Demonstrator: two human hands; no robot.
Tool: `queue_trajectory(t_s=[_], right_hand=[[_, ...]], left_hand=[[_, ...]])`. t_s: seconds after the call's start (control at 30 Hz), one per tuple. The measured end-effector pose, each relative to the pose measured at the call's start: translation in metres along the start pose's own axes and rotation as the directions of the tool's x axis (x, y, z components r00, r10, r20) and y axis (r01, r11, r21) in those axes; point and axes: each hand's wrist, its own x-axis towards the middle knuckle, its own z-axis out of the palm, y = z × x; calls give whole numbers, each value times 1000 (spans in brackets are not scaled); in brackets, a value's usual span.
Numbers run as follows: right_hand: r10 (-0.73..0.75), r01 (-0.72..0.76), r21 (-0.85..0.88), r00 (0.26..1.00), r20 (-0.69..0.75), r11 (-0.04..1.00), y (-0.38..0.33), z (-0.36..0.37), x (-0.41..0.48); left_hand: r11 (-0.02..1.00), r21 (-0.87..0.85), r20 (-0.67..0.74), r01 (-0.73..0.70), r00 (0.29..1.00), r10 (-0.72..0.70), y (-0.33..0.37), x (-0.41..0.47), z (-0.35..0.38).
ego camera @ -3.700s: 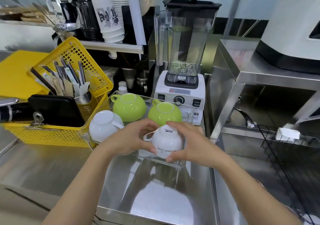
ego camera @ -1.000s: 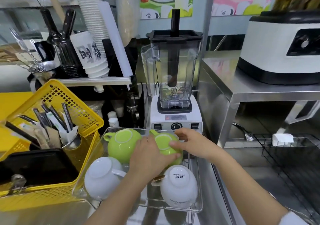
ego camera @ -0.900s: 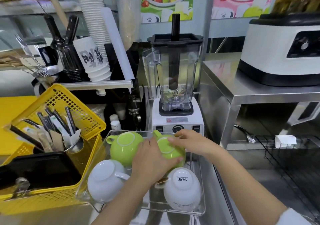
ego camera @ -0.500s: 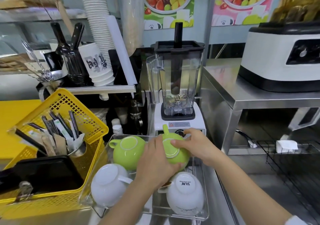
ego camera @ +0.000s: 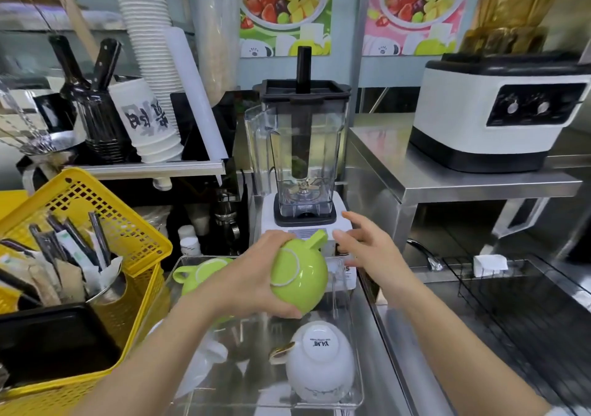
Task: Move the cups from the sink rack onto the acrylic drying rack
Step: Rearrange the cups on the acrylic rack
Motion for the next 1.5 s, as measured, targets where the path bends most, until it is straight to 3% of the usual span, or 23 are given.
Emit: queue_trajectory(t_s=[0.07, 0.2, 0.4, 0.53, 0.67, 0.83, 0.9, 0.97, 1.13, 1.23, 1.37, 1.5], right_hand=[[14, -20, 88, 997, 77, 996, 0, -3, 2], [54, -60, 24, 974, 219, 998, 8, 8, 3], [14, -6, -41, 982, 188, 999, 17, 11, 8], [-15, 60, -313, 989, 146, 948, 21, 16, 7], [-98, 200, -553, 973, 209, 809, 25, 15, -2], [-195, 363, -798, 932, 306, 481, 28, 15, -6], [-340, 398, -866, 894, 292, 302, 36, 16, -4], [-464, 381, -904, 848, 256, 197, 50, 17, -4], [-390, 322, -931, 891, 235, 174, 66, 14, -6], [-382, 379, -897, 882, 275, 228, 69, 13, -6], [-268, 425, -856, 896, 353, 295, 65, 11, -5], [-226, 400, -844, 914, 338, 356, 66, 10, -4]], left_hand=[[994, 93, 71, -59, 996, 52, -3, 1, -6], [990, 106, 105, -88, 992, 77, -5, 6, -7], [980, 154, 167, -124, 981, 97, -9, 7, -3], [973, 197, 204, -117, 976, 76, -17, 10, -3], [966, 233, 295, -117, 954, 44, -17, 12, -11], [958, 265, 377, -109, 926, 1, -12, 16, -15], [961, 259, 400, -100, 916, -13, -13, 19, -14], [961, 264, 421, -79, 906, -41, -13, 21, -12], [948, 307, 479, -83, 874, -79, -11, 27, -8], [950, 304, 516, -70, 851, -102, -11, 30, -6], [948, 314, 547, -54, 826, -134, -13, 35, -2], [925, 377, 550, -48, 815, -182, -10, 38, 2]])
